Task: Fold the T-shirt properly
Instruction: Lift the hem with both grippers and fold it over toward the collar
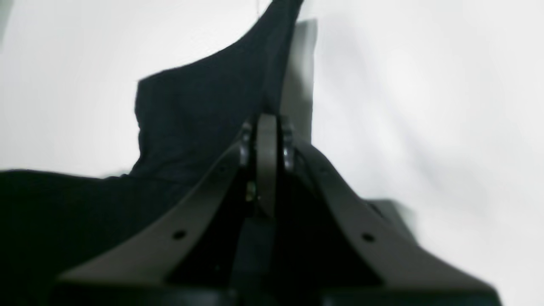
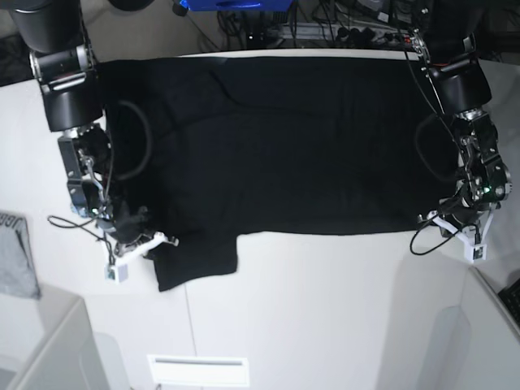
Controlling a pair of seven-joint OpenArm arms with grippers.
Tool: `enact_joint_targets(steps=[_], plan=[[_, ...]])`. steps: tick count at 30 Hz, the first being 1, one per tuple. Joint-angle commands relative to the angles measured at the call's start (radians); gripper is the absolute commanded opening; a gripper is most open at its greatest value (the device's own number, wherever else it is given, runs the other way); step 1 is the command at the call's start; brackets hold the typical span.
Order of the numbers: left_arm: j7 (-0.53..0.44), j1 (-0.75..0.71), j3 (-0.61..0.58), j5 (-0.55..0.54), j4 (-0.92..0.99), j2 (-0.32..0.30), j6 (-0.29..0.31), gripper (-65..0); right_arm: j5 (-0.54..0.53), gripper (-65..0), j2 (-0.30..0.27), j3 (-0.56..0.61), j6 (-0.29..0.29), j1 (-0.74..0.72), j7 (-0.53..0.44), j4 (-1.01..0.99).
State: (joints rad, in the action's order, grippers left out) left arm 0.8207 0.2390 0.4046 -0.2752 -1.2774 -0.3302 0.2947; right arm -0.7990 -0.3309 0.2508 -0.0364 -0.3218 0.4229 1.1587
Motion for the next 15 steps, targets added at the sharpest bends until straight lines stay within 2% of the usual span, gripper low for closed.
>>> enact_joint_targets(steps=[1, 4, 9, 13, 15], plan=[[-0.018, 0.001, 0.009, -0.003, -0.040, -0.024, 0.024, -65.0, -0.003, -65.0, -0.009, -0.035, 0.003, -0.003, -0.003, 0.030], [-0.018, -0.053, 0.009, -0.003, -0.101, -0.024, 0.067, -65.0, -0.003, -65.0, -0.006, -0.103, 0.003, 0.037, 0.027, 0.082], [-0.018, -0.148, 0.014, -0.003, -0.187, -0.024, 0.070, -65.0, -0.003, -65.0, -0.010, -0.167, 0.003, 0.111, 0.072, 0.188], [-0.007, -0.208, 0.106, -0.016, -0.256, -0.014, 0.085, -65.0, -0.003, -65.0, -0.010, -0.213, 0.003, 0.152, 0.109, 0.252], [0.044, -0.223, 0.149, -0.066, -0.278, -0.010, 0.111, -65.0, -0.003, -65.0, -0.010, -0.235, 0.003, 0.178, 0.126, 0.287]])
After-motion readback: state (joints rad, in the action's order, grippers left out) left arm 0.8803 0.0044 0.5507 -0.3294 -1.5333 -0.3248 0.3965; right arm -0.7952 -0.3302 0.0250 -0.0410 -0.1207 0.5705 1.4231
